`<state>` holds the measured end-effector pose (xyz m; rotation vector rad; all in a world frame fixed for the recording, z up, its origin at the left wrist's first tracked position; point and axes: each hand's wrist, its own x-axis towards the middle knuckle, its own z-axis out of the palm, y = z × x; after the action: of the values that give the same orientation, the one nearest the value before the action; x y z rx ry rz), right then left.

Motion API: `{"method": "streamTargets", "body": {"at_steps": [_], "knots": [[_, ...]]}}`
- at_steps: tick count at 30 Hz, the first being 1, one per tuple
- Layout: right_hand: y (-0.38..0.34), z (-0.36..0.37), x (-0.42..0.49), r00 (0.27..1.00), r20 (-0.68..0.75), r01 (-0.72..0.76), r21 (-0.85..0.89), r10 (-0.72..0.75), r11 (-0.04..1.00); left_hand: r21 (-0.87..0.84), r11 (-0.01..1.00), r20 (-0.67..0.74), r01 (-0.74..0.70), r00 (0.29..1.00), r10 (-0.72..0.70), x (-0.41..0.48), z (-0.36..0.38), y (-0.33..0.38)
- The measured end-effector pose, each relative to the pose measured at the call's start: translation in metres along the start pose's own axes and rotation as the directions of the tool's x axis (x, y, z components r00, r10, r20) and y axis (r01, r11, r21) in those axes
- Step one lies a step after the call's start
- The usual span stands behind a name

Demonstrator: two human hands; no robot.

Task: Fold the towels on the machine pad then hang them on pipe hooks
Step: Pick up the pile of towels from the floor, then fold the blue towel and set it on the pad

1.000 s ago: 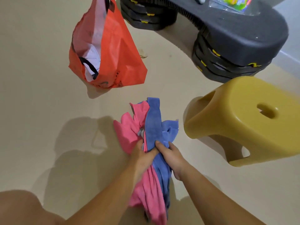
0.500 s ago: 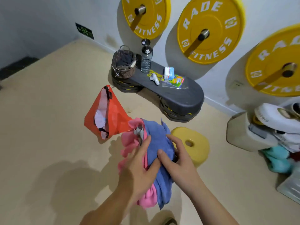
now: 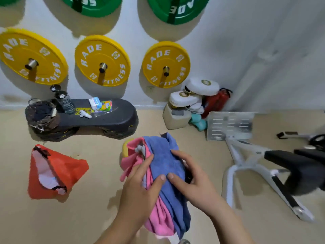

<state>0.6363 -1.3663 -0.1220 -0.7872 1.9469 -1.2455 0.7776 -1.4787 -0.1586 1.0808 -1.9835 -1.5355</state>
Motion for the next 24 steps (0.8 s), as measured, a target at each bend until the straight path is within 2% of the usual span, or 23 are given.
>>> {"method": "streamTargets", "body": {"at_steps": [4,11,14,16,19,24], "knots": [[0.023,-0.08,-0.069,0.978,-0.182,-0.089,0.06,0.099,0.994,-0.044,0.993,0.197,-0.106,0.974,0.112,-0.032,0.08,0.036],[0.095,-0.242,-0.208,0.893,-0.412,-0.163,0.08,0.182,0.983,-0.054,0.99,0.469,-0.127,0.873,0.137,-0.117,0.27,0.096],[0.136,-0.313,-0.26,0.863,-0.467,-0.164,0.1,0.192,0.981,-0.068,0.988,0.538,-0.138,0.829,0.153,-0.155,0.361,0.117],[0.161,-0.357,-0.288,0.844,-0.489,-0.182,0.12,0.218,0.976,-0.076,0.993,0.582,-0.09,0.804,0.118,-0.177,0.414,0.127],[0.186,-0.409,-0.315,0.825,-0.509,-0.212,0.124,0.245,0.969,-0.101,0.992,0.592,-0.08,0.796,0.125,-0.203,0.473,0.141],[0.217,-0.497,-0.325,0.808,-0.501,-0.267,0.158,0.31,0.951,-0.011,0.994,0.622,-0.104,0.778,0.088,-0.202,0.555,0.172]]}}
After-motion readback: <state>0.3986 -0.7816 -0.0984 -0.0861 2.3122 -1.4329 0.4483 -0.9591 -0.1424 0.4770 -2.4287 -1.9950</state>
